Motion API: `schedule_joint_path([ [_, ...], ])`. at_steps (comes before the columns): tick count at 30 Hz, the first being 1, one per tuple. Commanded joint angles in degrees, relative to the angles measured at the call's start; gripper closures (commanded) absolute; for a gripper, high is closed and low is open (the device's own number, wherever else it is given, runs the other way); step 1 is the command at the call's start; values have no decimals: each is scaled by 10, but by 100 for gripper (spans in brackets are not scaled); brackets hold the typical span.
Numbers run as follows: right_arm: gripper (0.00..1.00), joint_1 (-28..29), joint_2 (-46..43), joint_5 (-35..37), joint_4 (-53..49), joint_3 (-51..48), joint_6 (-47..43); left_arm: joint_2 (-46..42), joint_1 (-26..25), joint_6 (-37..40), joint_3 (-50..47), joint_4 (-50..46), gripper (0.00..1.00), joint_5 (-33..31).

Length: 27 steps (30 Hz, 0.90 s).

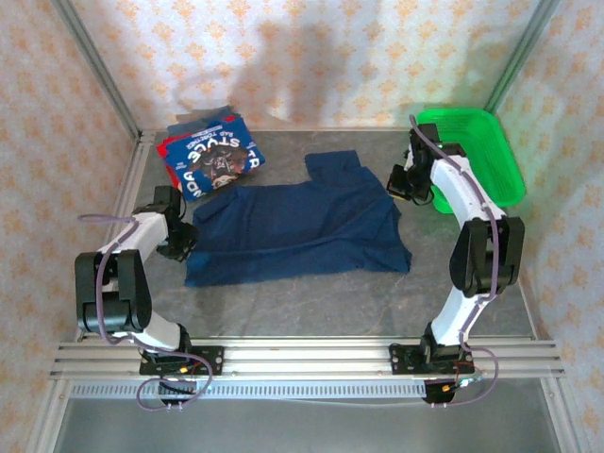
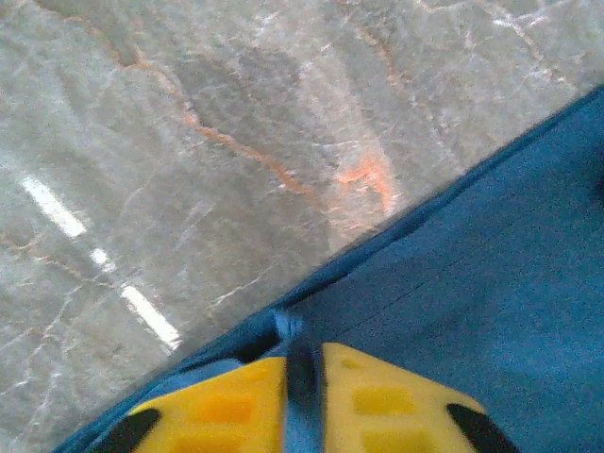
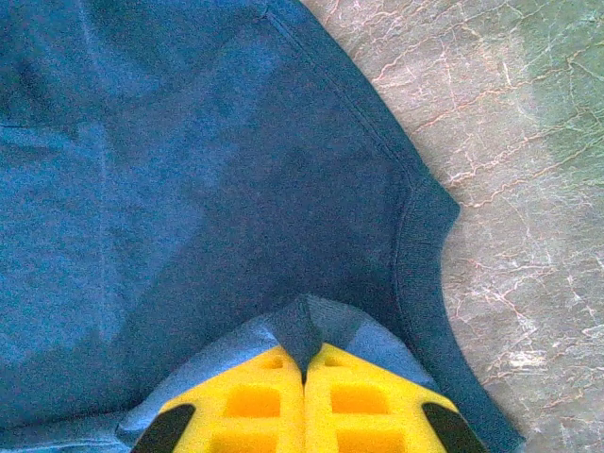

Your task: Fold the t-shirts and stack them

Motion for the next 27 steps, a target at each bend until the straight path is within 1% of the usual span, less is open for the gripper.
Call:
schedule_joint_path([
  [1, 100, 2, 13, 1, -11, 26, -7, -15, 4, -10, 17, 11, 49, -13],
  [2, 100, 2, 15, 0, -11, 28, -8, -22, 4, -11, 21, 9, 42, -10],
  [3, 100, 2, 18, -1, -11, 29, -8, -28, 3, -10, 25, 6, 39, -7],
  [6, 100, 1, 26, 0, -14, 34, -9, -53, -11, -2, 39, -13, 36, 3],
  [9, 100, 2, 34, -7, -11, 36, -6, -82, -35, -1, 37, -26, 33, 10],
  [14, 100, 2, 55, -20, 1, 44, 3, -119, -91, -15, 4, -30, 33, 18],
  [18, 100, 2, 80, -36, 6, 68, 15, -147, -109, -26, -36, -29, 34, 16],
  [20, 100, 5, 97, -44, 10, 83, 21, -156, -110, -28, -55, -25, 38, 18],
  [22, 100, 6, 114, -52, 13, 97, 27, -159, -110, -24, -63, -24, 45, 18],
  [23, 98, 6, 124, -59, 18, 105, 32, -160, -110, -24, -68, -22, 47, 18],
  [25, 91, 7, 139, -77, 30, 115, 45, -155, -110, -25, -75, -15, 49, 16],
  [27, 72, 6, 146, -76, 40, 126, 57, -141, -110, -28, -79, -4, 49, 13],
])
